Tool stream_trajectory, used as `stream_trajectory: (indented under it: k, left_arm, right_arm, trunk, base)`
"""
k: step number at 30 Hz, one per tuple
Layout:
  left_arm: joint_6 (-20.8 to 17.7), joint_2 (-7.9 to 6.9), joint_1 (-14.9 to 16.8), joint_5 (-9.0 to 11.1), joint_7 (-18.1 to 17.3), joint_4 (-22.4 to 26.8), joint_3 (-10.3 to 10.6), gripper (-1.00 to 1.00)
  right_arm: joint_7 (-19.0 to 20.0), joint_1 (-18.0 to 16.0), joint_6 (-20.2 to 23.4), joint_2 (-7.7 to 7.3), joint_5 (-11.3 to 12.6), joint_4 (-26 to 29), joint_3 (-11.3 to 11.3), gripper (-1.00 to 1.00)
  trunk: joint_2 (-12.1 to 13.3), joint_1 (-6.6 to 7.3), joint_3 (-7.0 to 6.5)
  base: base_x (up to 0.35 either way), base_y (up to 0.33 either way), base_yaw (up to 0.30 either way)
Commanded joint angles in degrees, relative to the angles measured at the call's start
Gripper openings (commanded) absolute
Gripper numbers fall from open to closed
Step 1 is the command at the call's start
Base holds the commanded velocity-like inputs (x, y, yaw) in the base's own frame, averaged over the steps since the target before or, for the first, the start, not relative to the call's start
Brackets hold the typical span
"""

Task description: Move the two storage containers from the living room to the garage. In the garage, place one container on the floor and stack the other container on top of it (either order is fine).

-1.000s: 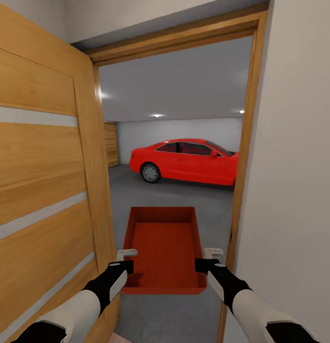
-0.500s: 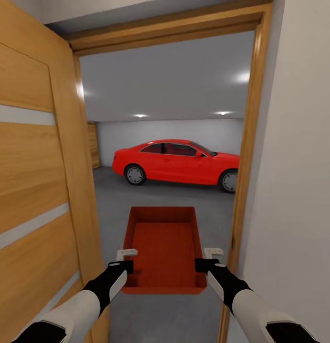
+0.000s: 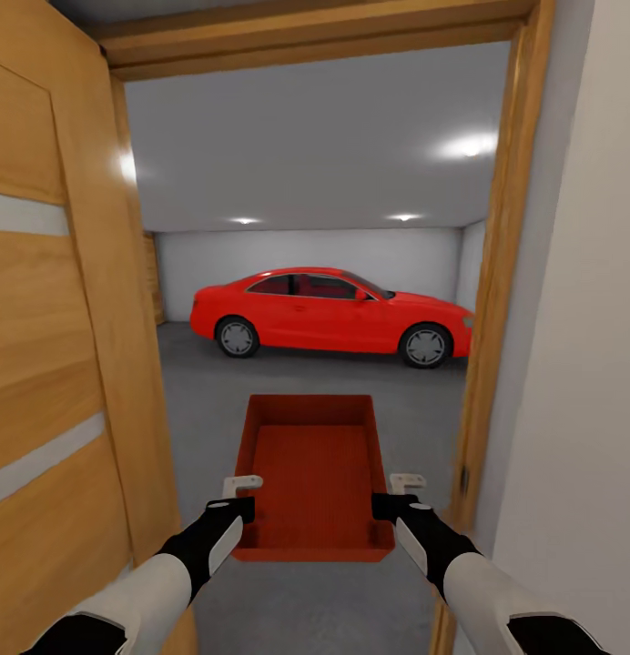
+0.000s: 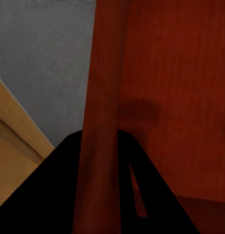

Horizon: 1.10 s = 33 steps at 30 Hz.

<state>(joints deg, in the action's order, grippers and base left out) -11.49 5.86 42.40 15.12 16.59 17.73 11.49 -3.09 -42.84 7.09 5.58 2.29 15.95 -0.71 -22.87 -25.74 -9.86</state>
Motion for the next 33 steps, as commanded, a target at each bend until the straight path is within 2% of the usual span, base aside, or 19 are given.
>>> stream_trajectory:
  k: [1,14,33]
  left_arm:
    - [2.0,-2.58,0.1,0.1,0.4,0.4,-2.5,-1.0]
    - [2.0,-2.52,0.1,0.0,0.5,0.3,-2.5,-1.0]
    - [2.0,-2.52,0.1,0.0,1.0,0.4,-2.5,-1.0]
  right_arm:
    - [0.1,0.0,0.3,-0.21,1.0,0.0,0.1,-1.0]
    - [0.1,0.0,0.4,-0.23,1.0,0.0,0.1,-1.0]
    - [0.1,0.0,0.3,-0.21,1.0,0.0,0.1,-1.0]
  trunk:
    - [0.0,-0.04,0.03]
    - [0.0,-0.04,0.03]
    - [0.0,-0.04,0.03]
  base:
    - [0.23,0.224,-0.009]
    - [0.211,0.195,-0.014]
    - [0.01,0.008,-0.211]
